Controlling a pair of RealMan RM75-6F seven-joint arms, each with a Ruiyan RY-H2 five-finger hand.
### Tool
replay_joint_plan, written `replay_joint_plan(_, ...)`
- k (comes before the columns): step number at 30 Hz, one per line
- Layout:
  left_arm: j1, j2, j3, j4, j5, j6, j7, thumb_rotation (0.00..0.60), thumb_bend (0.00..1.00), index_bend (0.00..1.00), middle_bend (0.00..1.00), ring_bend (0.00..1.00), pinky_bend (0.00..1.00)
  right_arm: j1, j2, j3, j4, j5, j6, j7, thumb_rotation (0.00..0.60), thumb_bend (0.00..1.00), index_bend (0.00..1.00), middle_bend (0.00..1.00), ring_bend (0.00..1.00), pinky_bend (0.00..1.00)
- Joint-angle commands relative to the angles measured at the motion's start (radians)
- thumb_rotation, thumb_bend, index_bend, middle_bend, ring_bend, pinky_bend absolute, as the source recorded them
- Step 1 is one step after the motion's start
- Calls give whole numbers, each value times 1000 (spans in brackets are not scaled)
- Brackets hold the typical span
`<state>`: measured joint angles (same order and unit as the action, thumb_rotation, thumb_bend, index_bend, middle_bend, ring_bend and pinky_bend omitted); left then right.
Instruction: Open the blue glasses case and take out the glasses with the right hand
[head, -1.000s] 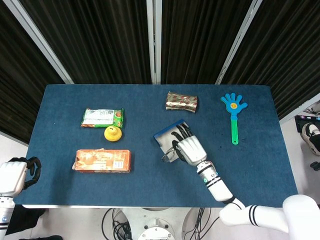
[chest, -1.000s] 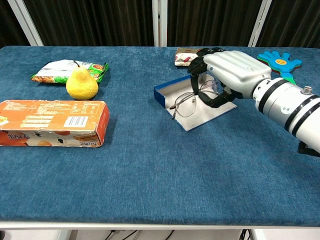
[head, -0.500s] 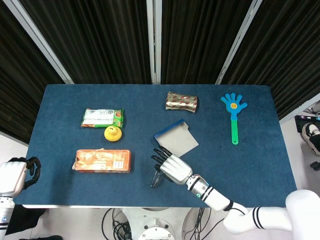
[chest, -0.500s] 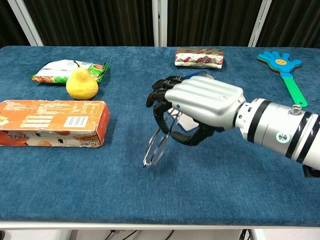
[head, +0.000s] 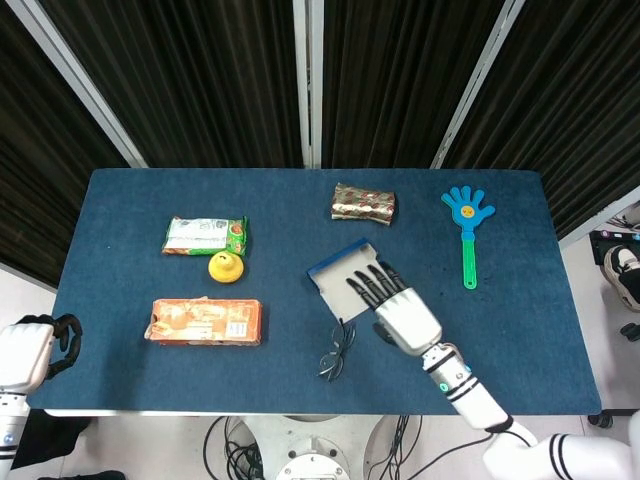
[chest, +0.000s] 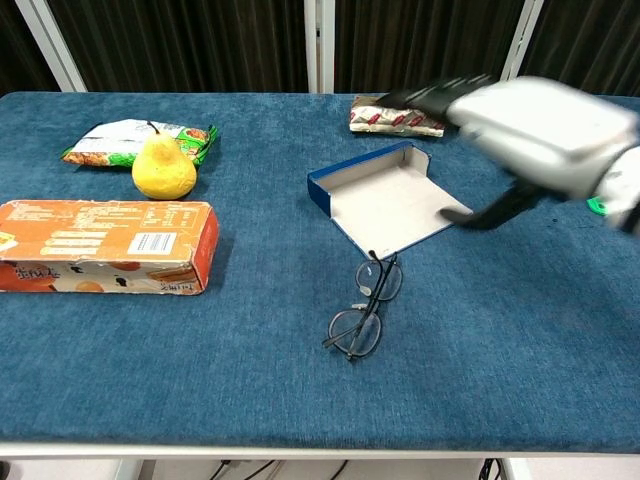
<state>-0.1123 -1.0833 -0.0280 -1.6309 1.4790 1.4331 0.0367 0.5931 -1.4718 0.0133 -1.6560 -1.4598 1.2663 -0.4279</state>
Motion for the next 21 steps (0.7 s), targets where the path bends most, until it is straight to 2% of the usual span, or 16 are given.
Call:
replay_joint_plan(1,1,-1,0,0,0,2,3,600,358,689,689,522,475,-112,114,-17,-59,-25,139,46,600,244,7,100,0,0)
replay_joint_plan(6,2,-4,-1,0,1,5,9,600,359,689,689,522,475,-238,226,-55,-92,-66,290,133,600,244,6,103,0,0)
replay_joint_plan(10,3,-5,-1,0,1,8,13,600,359,689,689,523,475,-327,287,-89,-96,-75,364,204,600,244,7,99,0,0)
replay_joint_plan(17,5,-9,-2,2,2,13,21,600,359,689,689,522,475,-424,357,-150,-83,-94,382,347,600,244,4,73,0,0)
replay_joint_plan(21,6,-12,-2,3,1,15,26,600,359,690,689,523,475,-441,383,-154,-71,-109,366,402,600,246,0,66,0,0)
